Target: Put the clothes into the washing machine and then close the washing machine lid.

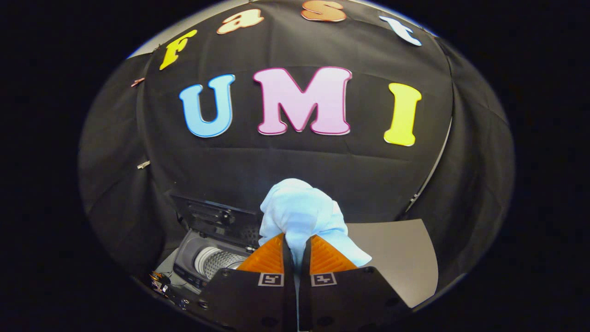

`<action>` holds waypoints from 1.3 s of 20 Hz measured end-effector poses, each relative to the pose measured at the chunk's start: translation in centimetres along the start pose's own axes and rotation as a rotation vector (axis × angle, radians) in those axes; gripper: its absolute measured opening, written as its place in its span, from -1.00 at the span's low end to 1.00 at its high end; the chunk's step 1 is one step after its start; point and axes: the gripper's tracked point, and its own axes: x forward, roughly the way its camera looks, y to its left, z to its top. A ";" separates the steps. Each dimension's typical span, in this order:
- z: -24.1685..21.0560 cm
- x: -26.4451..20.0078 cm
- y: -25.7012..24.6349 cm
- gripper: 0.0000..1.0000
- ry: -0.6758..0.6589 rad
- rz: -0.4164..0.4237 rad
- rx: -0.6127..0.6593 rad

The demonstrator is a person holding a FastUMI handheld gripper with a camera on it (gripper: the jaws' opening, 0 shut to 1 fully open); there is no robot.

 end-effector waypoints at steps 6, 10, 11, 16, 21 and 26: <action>0.8 -0.8 10.2 -0.87 -0.038 0.116 -0.038; 0.9 0.0 17.1 -0.87 -0.044 0.209 -0.059; 0.8 0.4 18.6 -0.87 -0.046 0.229 -0.064; -1.4 3.6 24.2 -0.87 -0.013 0.297 -0.078; -4.6 7.4 26.9 -0.87 0.058 0.311 -0.065; -8.8 10.6 26.9 -0.77 0.161 0.274 -0.053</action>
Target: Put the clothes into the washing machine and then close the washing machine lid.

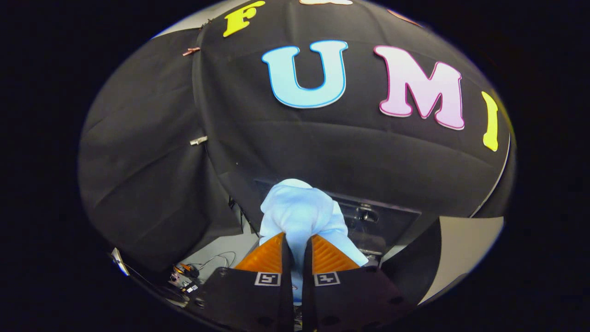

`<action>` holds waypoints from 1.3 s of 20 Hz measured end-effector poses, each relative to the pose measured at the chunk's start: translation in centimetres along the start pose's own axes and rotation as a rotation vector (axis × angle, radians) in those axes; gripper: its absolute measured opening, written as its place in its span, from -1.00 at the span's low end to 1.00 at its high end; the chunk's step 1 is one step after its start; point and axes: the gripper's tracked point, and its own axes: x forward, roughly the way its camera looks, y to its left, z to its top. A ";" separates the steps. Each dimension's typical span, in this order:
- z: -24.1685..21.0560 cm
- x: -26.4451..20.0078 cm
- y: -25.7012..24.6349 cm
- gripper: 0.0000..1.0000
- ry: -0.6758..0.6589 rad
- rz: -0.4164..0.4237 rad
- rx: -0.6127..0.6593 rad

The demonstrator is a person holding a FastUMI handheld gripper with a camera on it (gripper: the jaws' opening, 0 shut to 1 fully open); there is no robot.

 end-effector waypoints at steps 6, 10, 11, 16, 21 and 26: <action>1.0 -0.4 0.2 0.73 -0.036 -0.003 0.025; 0.5 -0.6 0.1 0.99 -0.035 -0.010 0.007; 0.3 -0.5 0.0 0.99 -0.030 -0.013 0.007; -0.3 -0.1 -0.7 0.99 -0.022 -0.018 0.020; 1.2 0.7 -1.9 0.99 -0.045 -0.035 0.031; 4.7 2.6 -4.2 0.99 -0.097 -0.078 0.046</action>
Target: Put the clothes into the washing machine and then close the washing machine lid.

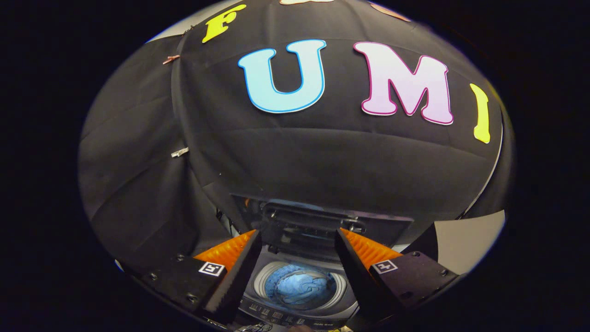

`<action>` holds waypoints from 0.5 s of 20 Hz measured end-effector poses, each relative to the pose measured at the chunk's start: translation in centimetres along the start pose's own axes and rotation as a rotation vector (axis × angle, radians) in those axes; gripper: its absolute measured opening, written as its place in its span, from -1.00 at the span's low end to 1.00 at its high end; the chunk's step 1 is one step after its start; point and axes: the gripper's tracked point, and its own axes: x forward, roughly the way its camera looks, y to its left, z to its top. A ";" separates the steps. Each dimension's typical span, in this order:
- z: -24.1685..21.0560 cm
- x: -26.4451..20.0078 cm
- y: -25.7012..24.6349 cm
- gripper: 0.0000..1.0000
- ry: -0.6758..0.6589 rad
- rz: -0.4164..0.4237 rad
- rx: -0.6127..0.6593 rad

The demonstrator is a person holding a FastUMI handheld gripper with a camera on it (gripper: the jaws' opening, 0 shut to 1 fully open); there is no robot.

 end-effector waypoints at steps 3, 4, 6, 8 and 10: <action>1.0 2.3 -1.2 0.99 0.001 -0.020 0.035; 1.1 3.0 -1.6 0.99 0.002 -0.030 0.038; 1.2 4.4 -2.3 0.99 0.016 -0.041 0.043; 1.2 5.2 -3.1 0.99 0.016 -0.053 0.058; 1.2 5.8 -3.3 0.99 0.020 -0.061 0.066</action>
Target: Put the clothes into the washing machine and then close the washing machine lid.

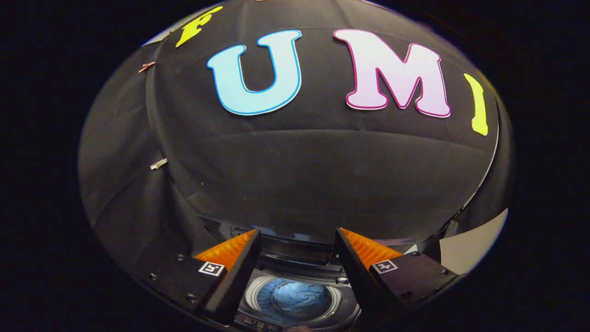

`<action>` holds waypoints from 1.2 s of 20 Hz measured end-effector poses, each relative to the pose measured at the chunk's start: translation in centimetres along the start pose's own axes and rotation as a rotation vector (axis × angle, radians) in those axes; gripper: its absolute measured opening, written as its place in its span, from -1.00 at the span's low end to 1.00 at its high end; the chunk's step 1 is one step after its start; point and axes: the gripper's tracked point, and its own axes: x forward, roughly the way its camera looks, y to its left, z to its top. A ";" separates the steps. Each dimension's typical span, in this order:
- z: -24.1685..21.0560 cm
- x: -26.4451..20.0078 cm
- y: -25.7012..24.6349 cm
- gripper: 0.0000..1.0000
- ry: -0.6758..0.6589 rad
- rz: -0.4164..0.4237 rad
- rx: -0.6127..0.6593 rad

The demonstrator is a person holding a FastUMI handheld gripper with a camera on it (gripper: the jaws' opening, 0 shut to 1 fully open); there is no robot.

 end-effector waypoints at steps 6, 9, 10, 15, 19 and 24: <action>-0.1 2.4 -0.6 1.00 0.026 -0.014 0.001; -0.3 2.9 -1.1 0.96 0.030 -0.046 -0.044; -0.6 2.8 -1.0 0.96 0.031 -0.049 -0.051; -1.3 2.1 -0.8 0.98 0.042 -0.061 -0.088; -2.1 0.9 -0.5 0.97 0.037 -0.061 -0.085; -3.3 -0.6 -0.2 0.98 0.068 -0.048 -0.106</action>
